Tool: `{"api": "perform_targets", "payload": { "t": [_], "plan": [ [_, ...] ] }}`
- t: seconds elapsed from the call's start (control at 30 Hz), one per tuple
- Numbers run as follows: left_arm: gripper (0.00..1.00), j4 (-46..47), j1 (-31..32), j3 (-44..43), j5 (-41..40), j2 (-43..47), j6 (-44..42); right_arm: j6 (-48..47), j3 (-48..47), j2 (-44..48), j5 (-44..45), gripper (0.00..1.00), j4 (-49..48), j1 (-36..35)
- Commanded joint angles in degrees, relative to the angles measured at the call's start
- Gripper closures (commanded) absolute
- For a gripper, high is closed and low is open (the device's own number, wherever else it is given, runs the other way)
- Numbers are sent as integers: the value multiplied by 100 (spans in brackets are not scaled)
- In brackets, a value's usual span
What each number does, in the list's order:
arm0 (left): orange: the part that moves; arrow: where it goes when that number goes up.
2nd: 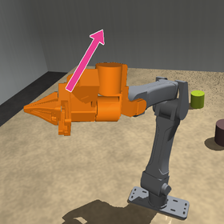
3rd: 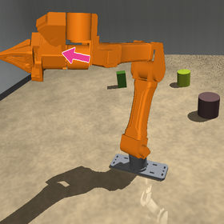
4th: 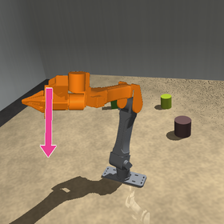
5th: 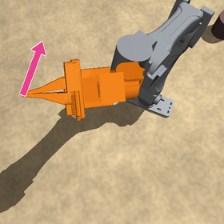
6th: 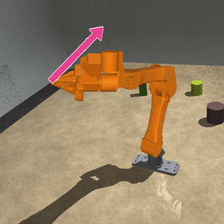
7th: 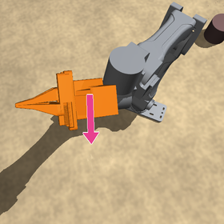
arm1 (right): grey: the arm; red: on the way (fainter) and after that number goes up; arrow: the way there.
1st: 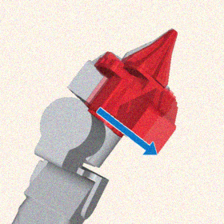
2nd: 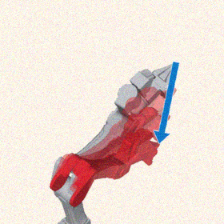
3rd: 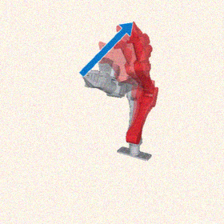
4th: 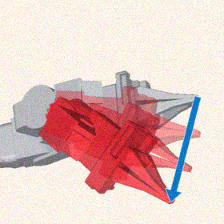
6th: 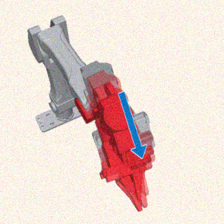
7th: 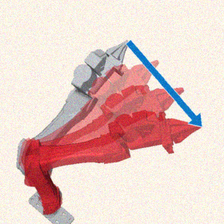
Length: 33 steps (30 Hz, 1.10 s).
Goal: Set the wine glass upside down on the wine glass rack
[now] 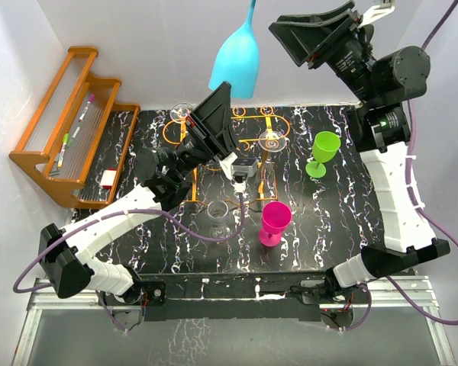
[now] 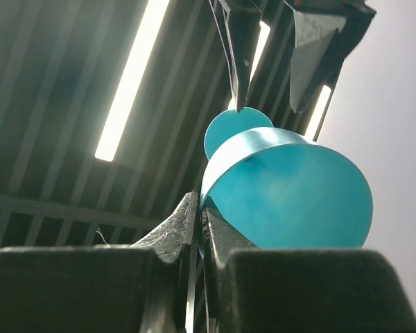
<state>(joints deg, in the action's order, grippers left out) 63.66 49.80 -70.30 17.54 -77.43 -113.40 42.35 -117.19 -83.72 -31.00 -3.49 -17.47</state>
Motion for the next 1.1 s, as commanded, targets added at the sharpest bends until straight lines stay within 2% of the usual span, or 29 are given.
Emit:
{"api": "perform_targets", "payload": {
  "t": [0.0, 0.33, 0.57, 1.07],
  "plan": [
    [100, 375, 51, 112, 276, 237, -140, 632, 167, -78, -433, 45, -719, 42],
    [100, 323, 65, 111, 280, 174, -129, 1482, 670, -124, -742, 49, -1883, 43],
    [100, 386, 74, 279, 274, 171, -138, 1904, 966, -78, -827, 46, -2698, 42],
    [100, 499, 126, 193, 364, -42, -160, 2047, 1200, -121, -760, 45, -2851, 42]
  ]
}}
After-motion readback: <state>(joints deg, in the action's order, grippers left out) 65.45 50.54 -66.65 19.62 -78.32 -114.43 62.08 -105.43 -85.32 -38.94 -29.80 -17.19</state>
